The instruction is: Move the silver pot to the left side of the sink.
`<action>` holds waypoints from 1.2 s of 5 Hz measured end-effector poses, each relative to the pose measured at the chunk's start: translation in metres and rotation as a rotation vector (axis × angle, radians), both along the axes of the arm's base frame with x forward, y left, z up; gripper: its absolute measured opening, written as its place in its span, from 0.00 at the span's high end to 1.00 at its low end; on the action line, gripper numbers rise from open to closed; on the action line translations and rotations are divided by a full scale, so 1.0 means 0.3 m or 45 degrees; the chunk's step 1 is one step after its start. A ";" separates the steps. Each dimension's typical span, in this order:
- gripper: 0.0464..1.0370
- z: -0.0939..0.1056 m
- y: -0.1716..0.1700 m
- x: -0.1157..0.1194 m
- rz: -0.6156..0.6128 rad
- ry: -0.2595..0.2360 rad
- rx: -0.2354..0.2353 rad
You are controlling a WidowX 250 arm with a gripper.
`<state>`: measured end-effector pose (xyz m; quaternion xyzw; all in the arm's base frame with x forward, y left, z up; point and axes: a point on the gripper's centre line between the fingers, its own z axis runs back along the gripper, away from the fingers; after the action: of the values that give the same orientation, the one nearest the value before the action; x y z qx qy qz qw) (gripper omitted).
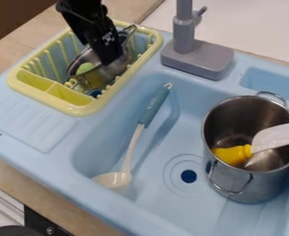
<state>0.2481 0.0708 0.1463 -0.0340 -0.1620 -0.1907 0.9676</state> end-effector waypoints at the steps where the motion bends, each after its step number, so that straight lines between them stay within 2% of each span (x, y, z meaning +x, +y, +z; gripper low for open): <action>1: 0.04 -0.035 0.004 0.029 -0.030 -0.011 -0.047; 2: 0.07 -0.048 0.014 0.050 -0.043 -0.032 -0.109; 3: 0.25 -0.058 0.010 0.057 -0.062 -0.045 -0.150; 5: 0.28 -0.082 -0.013 0.084 -0.126 -0.046 -0.204; 6: 0.34 -0.091 -0.024 0.086 -0.142 -0.033 -0.215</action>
<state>0.2738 0.0635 0.1189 -0.1220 -0.1880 -0.2302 0.9470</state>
